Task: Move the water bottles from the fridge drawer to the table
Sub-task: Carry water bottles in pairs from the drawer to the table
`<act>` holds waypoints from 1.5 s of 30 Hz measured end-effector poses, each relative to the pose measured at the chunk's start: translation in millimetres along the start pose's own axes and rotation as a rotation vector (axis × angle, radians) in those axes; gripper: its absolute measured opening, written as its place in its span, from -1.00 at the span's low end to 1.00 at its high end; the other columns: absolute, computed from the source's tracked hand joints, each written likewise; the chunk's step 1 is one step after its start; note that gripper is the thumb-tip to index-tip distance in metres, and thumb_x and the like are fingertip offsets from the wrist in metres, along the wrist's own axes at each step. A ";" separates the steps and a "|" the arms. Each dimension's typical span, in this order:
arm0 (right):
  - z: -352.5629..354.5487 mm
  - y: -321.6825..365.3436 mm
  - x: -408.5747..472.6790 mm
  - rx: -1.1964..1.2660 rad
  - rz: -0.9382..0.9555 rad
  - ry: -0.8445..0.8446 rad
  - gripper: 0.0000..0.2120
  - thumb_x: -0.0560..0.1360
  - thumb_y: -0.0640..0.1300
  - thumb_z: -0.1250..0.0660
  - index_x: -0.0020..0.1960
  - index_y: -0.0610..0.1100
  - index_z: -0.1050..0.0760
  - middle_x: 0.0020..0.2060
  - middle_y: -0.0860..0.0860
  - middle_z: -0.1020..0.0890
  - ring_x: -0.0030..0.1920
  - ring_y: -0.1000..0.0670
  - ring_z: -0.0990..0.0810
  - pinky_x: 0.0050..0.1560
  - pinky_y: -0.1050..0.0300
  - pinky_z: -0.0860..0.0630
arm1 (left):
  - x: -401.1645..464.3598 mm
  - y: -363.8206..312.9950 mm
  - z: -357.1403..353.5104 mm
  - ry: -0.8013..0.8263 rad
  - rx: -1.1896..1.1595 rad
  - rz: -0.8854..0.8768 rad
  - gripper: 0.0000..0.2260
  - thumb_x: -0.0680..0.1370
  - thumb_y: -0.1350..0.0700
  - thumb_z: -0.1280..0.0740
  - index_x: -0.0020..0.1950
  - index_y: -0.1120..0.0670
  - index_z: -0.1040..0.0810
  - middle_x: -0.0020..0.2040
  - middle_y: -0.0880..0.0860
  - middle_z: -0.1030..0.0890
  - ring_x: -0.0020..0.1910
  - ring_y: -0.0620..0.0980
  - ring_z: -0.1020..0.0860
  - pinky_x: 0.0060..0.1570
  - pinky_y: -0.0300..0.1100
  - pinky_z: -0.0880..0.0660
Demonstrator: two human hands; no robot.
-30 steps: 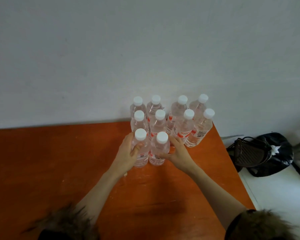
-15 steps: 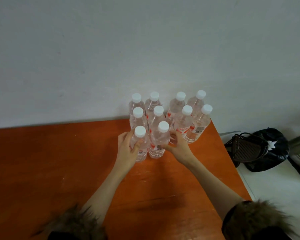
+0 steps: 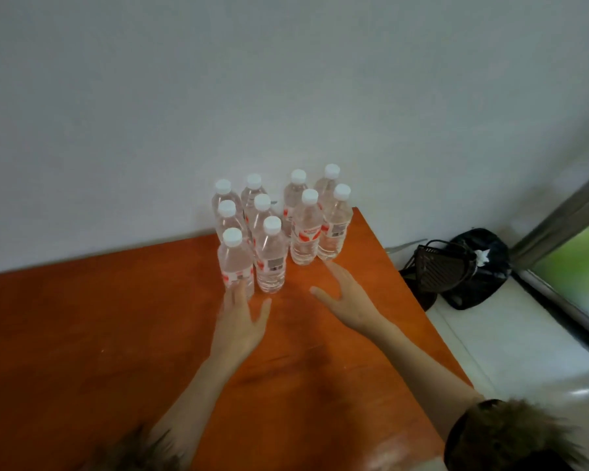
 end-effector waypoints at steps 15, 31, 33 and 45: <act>246.8 -81.3 -359.2 -0.714 -0.175 -0.633 -0.22 0.39 0.42 0.06 0.49 0.14 0.19 0.53 0.03 0.05 0.52 -0.04 0.13 0.46 -0.22 0.13 | -242.6 -306.6 -112.0 0.037 0.492 -1.061 -0.31 0.41 -0.36 0.22 0.51 -0.14 0.08 0.55 0.03 0.06 0.52 0.06 0.12 0.46 0.13 0.10; 354.9 -249.8 -793.6 -0.668 -0.878 -0.958 -0.18 0.39 0.42 -0.05 0.49 0.14 0.20 0.53 0.01 0.11 0.53 -0.04 0.15 0.49 -0.19 0.14 | -601.6 -475.9 -363.0 0.482 0.277 -1.655 -0.35 0.49 -0.33 0.09 0.47 -0.02 -0.22 0.48 0.10 -0.26 0.46 0.16 -0.21 0.39 0.21 -0.15; 368.2 -277.8 -832.7 -0.667 -0.945 -0.973 -0.18 0.33 0.45 0.09 0.48 0.15 0.23 0.53 0.01 0.11 0.53 -0.03 0.15 0.48 -0.18 0.16 | -635.2 -493.3 -400.7 0.534 0.269 -1.690 -0.35 0.46 -0.31 0.05 0.48 -0.03 -0.19 0.50 0.08 -0.22 0.49 0.13 -0.15 0.41 0.20 -0.12; 468.4 -406.7 -1025.5 -0.591 -1.179 -1.044 -0.15 0.31 0.45 0.20 0.51 0.10 0.14 0.53 0.01 0.10 0.53 -0.03 0.16 0.47 -0.14 0.18 | -823.9 -623.1 -584.3 0.698 0.301 -1.842 -0.28 0.40 -0.35 0.25 0.51 -0.08 -0.02 0.54 0.02 -0.06 0.52 0.02 0.03 0.47 0.01 0.07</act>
Point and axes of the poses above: each hand's wrist, its own x-axis towards the middle knuckle, its own z-axis out of the back of the hand, y = z × x, the point moved 8 cm from there along x, towards the middle knuckle
